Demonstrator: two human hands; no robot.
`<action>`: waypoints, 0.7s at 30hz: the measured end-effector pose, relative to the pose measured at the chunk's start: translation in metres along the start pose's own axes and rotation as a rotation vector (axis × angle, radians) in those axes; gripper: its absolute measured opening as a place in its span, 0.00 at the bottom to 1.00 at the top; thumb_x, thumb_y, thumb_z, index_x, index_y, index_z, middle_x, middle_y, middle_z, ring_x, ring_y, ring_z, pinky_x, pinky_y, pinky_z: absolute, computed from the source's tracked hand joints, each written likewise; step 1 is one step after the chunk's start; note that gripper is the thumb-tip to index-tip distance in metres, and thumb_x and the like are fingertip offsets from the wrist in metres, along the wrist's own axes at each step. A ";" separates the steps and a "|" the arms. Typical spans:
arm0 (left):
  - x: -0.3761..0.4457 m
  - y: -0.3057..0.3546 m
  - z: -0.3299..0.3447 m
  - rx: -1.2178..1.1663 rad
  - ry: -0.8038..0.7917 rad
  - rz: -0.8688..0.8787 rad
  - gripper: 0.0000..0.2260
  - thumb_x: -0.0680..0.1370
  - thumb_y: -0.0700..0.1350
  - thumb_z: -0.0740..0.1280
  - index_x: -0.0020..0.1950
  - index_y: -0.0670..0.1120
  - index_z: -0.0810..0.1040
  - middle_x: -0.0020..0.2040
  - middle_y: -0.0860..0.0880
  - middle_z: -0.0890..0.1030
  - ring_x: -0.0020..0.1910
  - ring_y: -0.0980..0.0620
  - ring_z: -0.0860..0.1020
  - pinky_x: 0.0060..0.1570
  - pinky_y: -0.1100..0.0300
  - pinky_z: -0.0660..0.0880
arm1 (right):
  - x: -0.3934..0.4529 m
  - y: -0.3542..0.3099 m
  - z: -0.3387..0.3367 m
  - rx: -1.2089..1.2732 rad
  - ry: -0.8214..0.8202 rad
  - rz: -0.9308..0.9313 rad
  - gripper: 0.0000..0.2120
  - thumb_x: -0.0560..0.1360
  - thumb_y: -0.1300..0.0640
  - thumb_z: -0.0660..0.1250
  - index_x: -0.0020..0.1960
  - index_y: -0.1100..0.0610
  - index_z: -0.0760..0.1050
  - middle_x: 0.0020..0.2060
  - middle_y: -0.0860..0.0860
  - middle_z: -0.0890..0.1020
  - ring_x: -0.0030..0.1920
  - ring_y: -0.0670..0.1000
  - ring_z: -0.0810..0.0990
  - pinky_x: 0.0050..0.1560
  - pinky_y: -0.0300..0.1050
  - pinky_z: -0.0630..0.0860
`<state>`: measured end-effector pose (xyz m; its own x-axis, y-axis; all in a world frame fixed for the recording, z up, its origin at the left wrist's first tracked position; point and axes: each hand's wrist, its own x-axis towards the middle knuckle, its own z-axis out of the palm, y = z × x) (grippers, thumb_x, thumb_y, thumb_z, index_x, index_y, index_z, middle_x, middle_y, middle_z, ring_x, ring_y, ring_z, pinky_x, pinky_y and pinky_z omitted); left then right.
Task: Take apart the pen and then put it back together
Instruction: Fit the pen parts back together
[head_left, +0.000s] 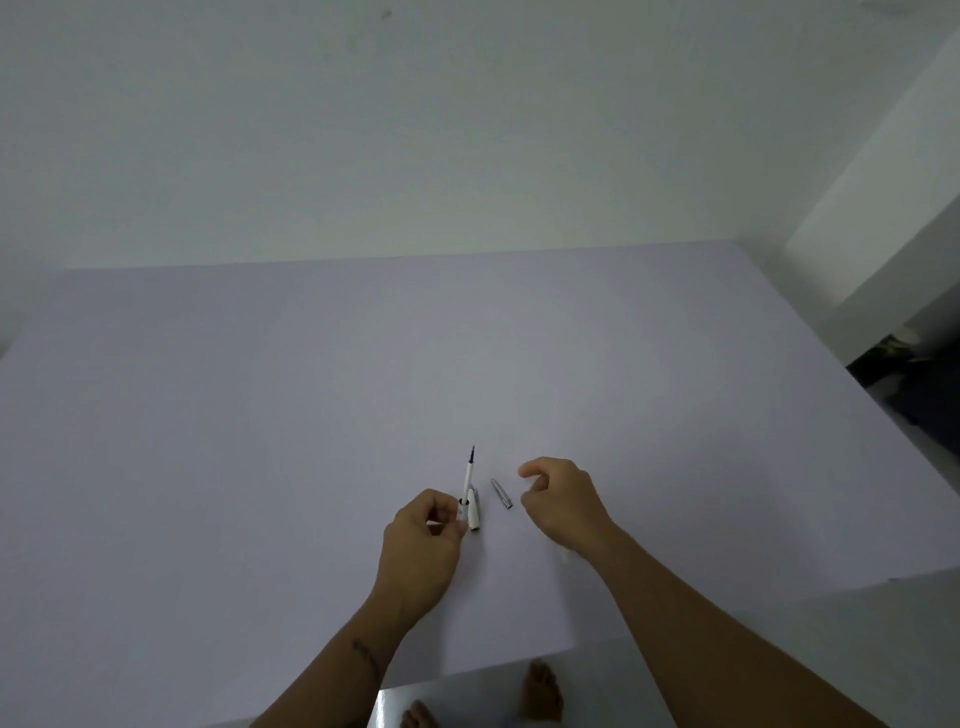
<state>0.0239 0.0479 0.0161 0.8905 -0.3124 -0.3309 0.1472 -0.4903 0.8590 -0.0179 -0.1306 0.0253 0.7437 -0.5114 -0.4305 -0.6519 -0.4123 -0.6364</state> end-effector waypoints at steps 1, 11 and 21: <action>0.001 0.000 0.000 -0.005 0.007 -0.003 0.05 0.76 0.41 0.69 0.41 0.48 0.78 0.41 0.51 0.82 0.42 0.50 0.81 0.38 0.64 0.75 | 0.003 0.004 0.001 -0.057 -0.008 0.010 0.20 0.72 0.62 0.63 0.62 0.53 0.79 0.50 0.51 0.83 0.49 0.50 0.82 0.50 0.40 0.77; 0.006 -0.007 -0.004 -0.008 0.028 0.036 0.08 0.77 0.38 0.68 0.42 0.50 0.76 0.43 0.49 0.83 0.44 0.49 0.82 0.41 0.70 0.74 | 0.022 -0.005 0.035 -0.474 0.011 -0.089 0.09 0.75 0.53 0.65 0.41 0.58 0.70 0.41 0.53 0.76 0.40 0.56 0.75 0.35 0.43 0.68; 0.010 -0.009 -0.010 -0.014 0.052 0.027 0.10 0.77 0.40 0.68 0.38 0.52 0.74 0.39 0.46 0.82 0.41 0.45 0.81 0.40 0.65 0.77 | 0.028 -0.001 0.043 -0.385 0.016 -0.081 0.11 0.74 0.56 0.64 0.35 0.56 0.66 0.35 0.51 0.74 0.37 0.56 0.74 0.35 0.45 0.70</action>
<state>0.0356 0.0570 0.0090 0.9153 -0.2826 -0.2870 0.1285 -0.4706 0.8730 0.0099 -0.1117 -0.0133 0.7945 -0.4763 -0.3767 -0.6014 -0.7029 -0.3797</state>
